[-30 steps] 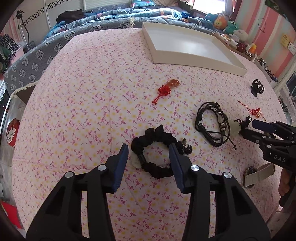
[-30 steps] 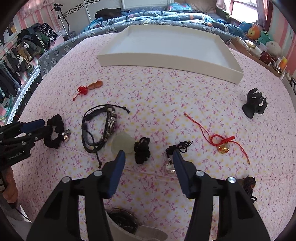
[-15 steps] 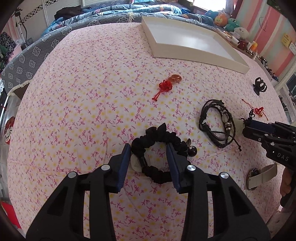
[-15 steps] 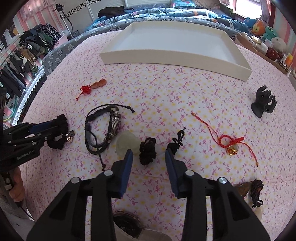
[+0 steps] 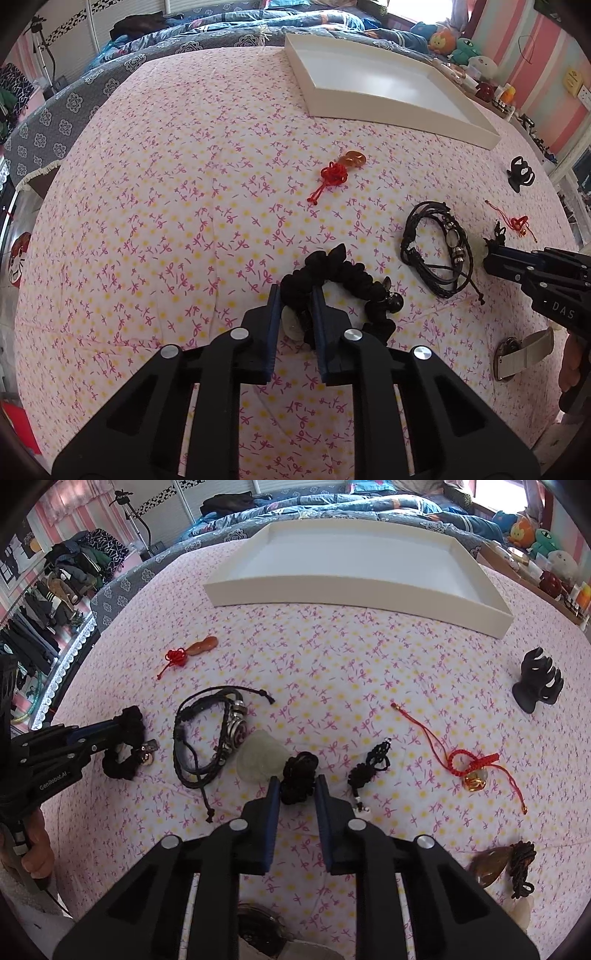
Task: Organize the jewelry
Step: 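Carry the black beaded bracelet with the left tool into the white tray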
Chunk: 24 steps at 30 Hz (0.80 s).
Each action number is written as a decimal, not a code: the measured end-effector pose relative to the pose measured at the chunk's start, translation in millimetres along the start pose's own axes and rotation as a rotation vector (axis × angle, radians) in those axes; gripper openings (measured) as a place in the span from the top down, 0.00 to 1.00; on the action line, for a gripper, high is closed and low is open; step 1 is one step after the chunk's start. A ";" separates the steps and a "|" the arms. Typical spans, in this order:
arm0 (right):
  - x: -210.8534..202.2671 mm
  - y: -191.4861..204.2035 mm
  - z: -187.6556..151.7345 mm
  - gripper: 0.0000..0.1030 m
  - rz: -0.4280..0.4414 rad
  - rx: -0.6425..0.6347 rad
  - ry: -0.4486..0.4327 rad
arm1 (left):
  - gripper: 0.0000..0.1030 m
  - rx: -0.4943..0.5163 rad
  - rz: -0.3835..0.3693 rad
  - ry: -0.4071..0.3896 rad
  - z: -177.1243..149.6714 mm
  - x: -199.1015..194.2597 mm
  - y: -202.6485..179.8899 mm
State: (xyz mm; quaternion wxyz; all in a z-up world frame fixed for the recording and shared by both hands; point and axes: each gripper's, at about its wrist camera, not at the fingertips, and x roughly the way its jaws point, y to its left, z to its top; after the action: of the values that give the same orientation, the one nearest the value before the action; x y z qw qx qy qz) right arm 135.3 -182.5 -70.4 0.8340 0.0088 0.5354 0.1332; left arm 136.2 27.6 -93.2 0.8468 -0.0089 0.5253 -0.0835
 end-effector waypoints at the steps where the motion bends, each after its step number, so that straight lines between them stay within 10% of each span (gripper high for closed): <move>1: -0.7 -0.4 0.3 0.81 0.001 0.002 -0.004 | 0.86 0.000 0.000 0.000 0.1 0.2 -0.3; 24: -41.9 -24.2 25.7 0.82 -0.056 0.028 -0.142 | 0.86 0.040 0.018 -0.094 44.3 -37.3 -21.1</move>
State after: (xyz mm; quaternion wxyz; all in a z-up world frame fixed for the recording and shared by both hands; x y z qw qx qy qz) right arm 147.0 -212.2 -25.9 0.8731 0.0148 0.4767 0.1013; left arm 156.7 9.1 -38.1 0.8712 0.0090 0.4832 -0.0858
